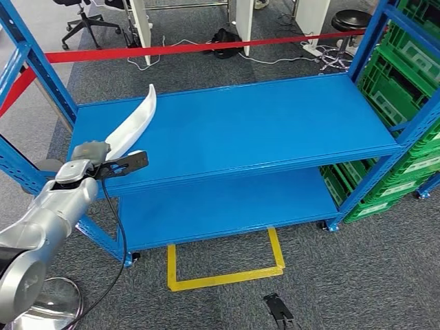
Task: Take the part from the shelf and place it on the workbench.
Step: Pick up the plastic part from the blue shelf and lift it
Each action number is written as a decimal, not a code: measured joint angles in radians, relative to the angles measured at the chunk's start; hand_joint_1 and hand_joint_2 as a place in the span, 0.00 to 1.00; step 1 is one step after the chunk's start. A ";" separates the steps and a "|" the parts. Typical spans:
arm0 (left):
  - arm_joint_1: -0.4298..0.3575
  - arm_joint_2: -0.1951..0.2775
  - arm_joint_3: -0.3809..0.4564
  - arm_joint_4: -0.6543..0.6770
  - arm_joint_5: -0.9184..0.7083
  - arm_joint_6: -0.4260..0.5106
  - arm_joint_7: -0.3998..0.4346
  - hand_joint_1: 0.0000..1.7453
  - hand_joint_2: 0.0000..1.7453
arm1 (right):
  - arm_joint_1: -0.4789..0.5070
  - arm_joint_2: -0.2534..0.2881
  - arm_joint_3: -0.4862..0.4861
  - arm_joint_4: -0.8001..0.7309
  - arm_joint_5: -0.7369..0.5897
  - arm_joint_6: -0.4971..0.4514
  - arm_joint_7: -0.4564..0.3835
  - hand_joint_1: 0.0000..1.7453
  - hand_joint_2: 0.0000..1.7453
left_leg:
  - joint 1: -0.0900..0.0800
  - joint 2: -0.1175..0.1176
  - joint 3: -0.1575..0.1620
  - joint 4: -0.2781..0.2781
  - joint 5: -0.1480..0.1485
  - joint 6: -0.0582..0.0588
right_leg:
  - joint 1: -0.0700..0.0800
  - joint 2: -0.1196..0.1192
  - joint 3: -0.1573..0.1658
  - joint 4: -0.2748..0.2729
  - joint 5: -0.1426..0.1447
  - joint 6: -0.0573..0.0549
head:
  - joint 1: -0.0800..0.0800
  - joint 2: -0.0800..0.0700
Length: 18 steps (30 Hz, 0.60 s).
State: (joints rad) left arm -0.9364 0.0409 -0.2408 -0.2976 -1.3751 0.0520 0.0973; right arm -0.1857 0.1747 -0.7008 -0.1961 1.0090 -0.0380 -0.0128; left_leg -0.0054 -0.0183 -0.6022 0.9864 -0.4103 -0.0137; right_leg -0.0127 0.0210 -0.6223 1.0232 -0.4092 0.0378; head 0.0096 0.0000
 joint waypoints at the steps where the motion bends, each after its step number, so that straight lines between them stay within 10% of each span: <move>1: 0.000 0.000 0.000 0.000 -0.001 0.015 -0.012 1.00 1.00 | 0.001 0.000 -0.001 0.000 -0.001 -0.001 -0.001 0.00 1.00 | 0.000 0.000 0.000 0.000 0.000 0.000 | 0.000 0.000 0.000 0.000 0.000 0.000 | 0.000 0.000; 18: -0.041 -0.067 -0.049 -0.106 -0.037 0.213 -0.201 1.00 1.00 | 0.026 0.000 -0.028 0.000 -0.022 -0.010 -0.019 0.00 1.00 | 0.000 0.000 -0.002 0.001 0.000 0.001 | 0.000 0.001 -0.003 0.000 0.000 0.000 | 0.000 0.000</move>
State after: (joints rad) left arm -0.9776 -0.0264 -0.2900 -0.4031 -1.4117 0.2645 -0.1041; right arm -0.1594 0.1747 -0.7286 -0.1961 0.9868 -0.0485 -0.0322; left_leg -0.0058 -0.0184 -0.6041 0.9870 -0.4104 -0.0130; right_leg -0.0129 0.0217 -0.6253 1.0227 -0.4091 0.0380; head 0.0094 0.0000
